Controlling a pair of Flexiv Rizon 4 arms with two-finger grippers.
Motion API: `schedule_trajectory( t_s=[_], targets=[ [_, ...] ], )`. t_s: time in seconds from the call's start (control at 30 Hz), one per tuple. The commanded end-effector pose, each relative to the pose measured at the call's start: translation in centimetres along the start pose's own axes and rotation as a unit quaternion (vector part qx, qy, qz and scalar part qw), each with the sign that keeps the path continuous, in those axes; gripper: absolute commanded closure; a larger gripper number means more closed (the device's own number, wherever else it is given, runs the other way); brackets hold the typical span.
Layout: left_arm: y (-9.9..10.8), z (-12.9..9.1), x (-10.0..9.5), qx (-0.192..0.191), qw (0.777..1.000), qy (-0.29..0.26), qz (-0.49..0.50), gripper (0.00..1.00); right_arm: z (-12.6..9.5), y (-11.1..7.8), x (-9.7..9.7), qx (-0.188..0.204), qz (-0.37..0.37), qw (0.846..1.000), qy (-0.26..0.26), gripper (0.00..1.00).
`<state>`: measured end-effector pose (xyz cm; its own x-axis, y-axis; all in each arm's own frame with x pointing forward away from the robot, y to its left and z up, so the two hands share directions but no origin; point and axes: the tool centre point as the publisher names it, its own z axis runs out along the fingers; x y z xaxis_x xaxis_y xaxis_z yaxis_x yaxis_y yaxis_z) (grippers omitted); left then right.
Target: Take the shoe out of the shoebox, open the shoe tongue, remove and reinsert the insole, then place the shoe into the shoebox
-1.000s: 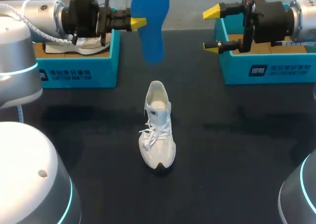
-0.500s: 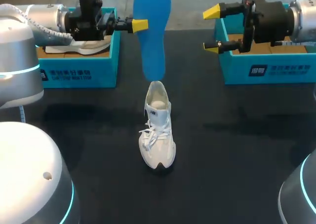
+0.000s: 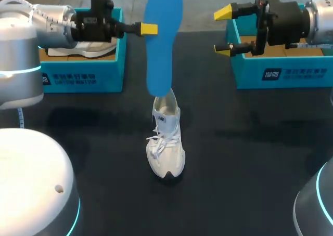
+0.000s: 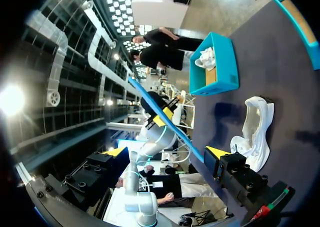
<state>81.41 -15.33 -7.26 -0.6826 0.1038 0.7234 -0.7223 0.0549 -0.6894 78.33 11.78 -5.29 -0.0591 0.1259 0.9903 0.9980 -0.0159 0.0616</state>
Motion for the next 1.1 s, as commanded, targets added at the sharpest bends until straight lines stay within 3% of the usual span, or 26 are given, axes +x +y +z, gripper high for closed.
schedule_trajectory(
  t_s=[0.03,0.47,0.83,1.1],
  targets=[
    [0.1,0.0,-0.2,0.011,0.986,0.007,-0.164,1.0,0.1,0.1,0.0,0.0,0.0,1.0,0.0,0.0],
    [0.8,0.3,-1.1,0.073,0.955,0.079,-0.276,1.0,0.1,0.1,0.0,0.0,0.0,1.0,0.0,0.0],
    [1.1,0.3,-1.9,0.084,0.951,0.073,-0.29,1.0,0.1,0.1,0.0,0.0,0.0,1.0,0.0,0.0],
    [1.7,0.3,-2.3,0.067,0.949,0.059,-0.303,1.0,1.5,0.4,2.2,0.013,0.039,0.987,-0.155,0.0]
  ],
)
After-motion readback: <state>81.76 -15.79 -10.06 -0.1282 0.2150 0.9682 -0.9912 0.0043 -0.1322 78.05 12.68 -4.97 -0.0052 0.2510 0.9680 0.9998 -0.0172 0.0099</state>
